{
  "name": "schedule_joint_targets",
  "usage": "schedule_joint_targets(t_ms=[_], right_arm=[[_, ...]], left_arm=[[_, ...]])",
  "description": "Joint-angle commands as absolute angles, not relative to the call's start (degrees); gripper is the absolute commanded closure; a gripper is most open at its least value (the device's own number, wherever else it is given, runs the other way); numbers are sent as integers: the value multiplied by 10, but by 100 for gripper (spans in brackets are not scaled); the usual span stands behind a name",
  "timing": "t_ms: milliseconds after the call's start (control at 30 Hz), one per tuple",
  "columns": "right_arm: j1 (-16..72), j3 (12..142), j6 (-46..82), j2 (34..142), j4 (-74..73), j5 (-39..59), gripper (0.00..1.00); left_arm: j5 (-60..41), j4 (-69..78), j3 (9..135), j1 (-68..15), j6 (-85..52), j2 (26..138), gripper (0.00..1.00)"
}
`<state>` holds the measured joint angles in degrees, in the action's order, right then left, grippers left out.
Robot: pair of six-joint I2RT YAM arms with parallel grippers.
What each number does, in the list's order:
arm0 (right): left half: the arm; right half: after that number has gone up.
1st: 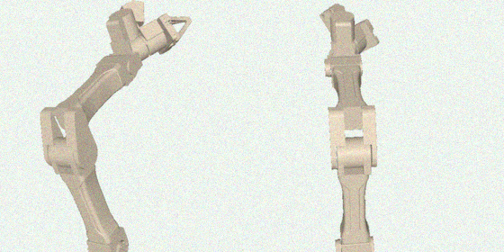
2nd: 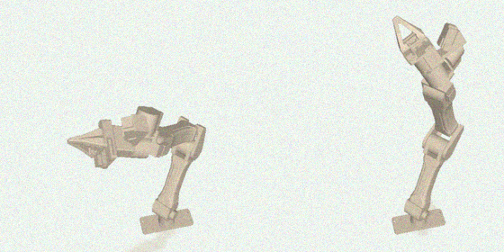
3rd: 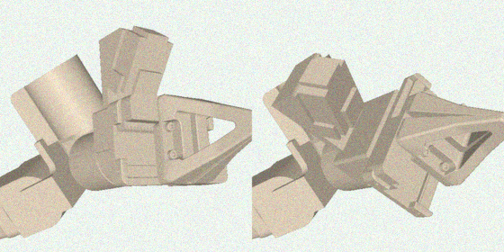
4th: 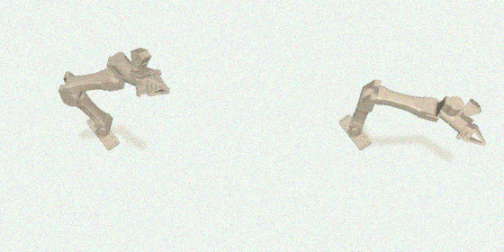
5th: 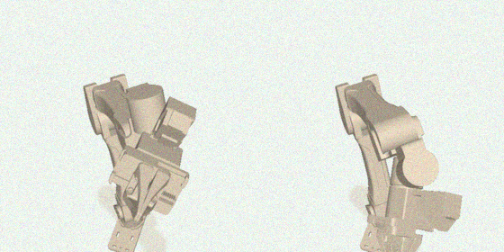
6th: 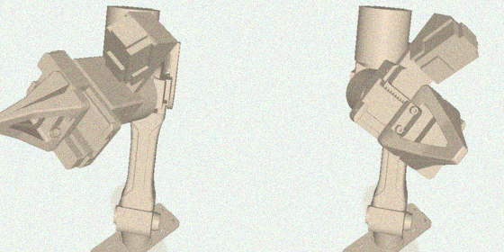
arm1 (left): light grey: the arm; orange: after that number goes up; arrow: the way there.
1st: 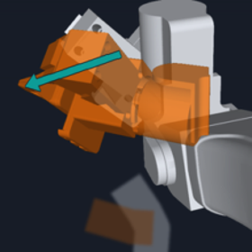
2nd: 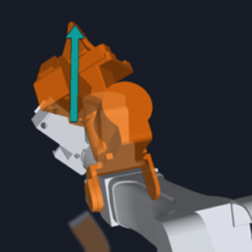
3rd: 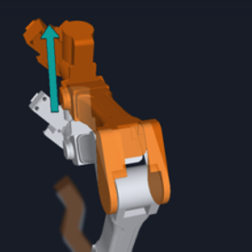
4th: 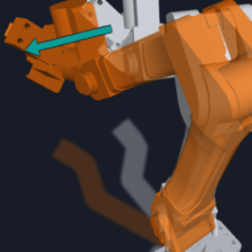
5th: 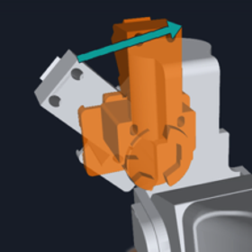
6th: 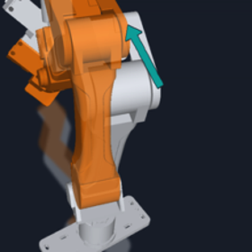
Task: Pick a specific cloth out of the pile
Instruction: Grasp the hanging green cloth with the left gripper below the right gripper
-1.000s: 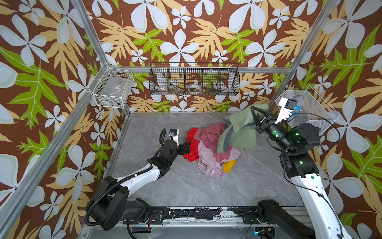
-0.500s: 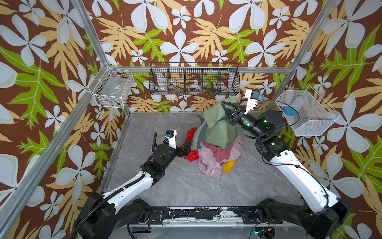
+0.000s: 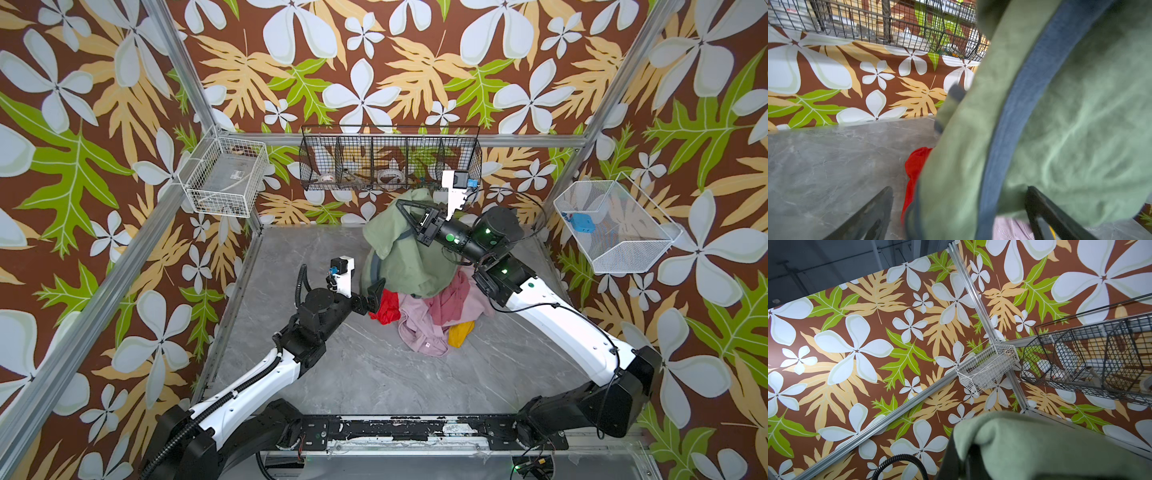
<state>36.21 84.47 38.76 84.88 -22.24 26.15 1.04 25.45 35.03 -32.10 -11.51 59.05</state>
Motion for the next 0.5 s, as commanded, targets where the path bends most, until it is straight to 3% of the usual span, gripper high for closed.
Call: schedule_joint_targets(t_ms=[0,333,367,467], right_arm=[[364,852,396,853,-258,277,100],[364,837,367,839,-217,269,100],[364,834,366,838,-213,267,100],[364,826,366,836,-210,263,100]], left_arm=[[10,277,370,-322,-84,601,0],[61,287,419,-322,-40,645,0],[51,291,418,-322,-37,645,3],[19,296,422,-322,-29,648,35]])
